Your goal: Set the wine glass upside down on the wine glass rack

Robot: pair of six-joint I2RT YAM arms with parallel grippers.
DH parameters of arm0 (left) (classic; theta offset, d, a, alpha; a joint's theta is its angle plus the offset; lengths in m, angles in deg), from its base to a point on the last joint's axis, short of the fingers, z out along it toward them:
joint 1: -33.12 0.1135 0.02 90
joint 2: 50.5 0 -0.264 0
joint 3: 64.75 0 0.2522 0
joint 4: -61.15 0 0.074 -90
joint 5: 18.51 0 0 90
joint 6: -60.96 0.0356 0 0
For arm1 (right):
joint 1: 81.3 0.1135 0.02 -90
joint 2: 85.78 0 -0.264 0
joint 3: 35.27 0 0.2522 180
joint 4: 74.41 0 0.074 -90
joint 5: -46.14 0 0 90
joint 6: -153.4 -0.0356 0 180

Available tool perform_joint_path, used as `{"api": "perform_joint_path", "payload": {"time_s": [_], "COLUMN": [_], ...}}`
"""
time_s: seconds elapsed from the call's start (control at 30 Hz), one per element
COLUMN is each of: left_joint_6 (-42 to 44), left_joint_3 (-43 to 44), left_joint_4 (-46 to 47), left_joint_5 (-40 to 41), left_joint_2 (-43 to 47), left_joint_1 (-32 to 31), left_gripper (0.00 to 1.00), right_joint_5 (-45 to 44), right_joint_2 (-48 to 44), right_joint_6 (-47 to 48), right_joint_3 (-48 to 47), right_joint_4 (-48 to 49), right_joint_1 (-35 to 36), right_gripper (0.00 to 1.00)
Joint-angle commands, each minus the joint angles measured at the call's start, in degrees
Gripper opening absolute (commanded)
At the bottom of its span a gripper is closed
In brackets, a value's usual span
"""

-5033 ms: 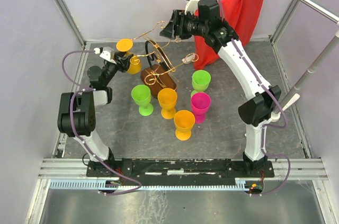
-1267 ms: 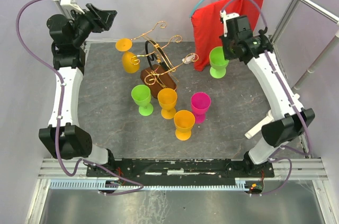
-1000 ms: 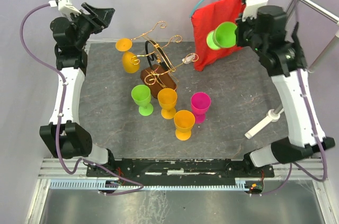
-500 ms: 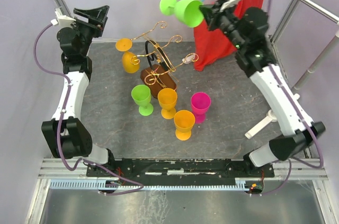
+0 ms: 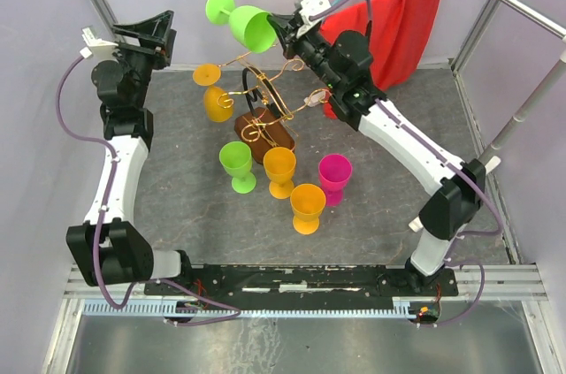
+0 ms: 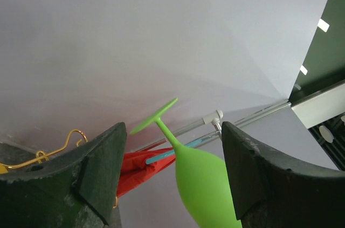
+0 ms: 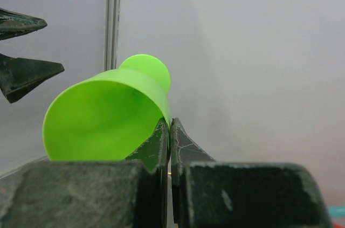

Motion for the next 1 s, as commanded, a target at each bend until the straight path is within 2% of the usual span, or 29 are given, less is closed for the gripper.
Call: {"api": "perform_joint_path", "payload": {"time_s": [0.0, 0.37, 0.97], "left_joint_6": [-2.4, -2.9, -3.7], "left_joint_3": [-0.9, -3.4, -4.7], "left_joint_4": [2.4, 2.4, 3.8], "left_joint_5": [1.0, 1.3, 2.1], "left_joint_2": [2.5, 3.8, 3.2], "left_joint_1": [-1.2, -3.5, -3.8], "left_gripper": [0.78, 0.77, 0.74], "right_joint_5": [-1.2, -0.5, 0.4], "right_joint_2": [3.0, 8.6, 10.0], "right_joint_6": [3.7, 4.8, 3.0], "right_joint_3": [-5.8, -9.0, -5.7], "right_joint_4": [8.6, 12.0, 17.1], "right_joint_1": [2.0, 6.3, 10.2], "right_gripper": [0.01, 0.01, 0.01]}}
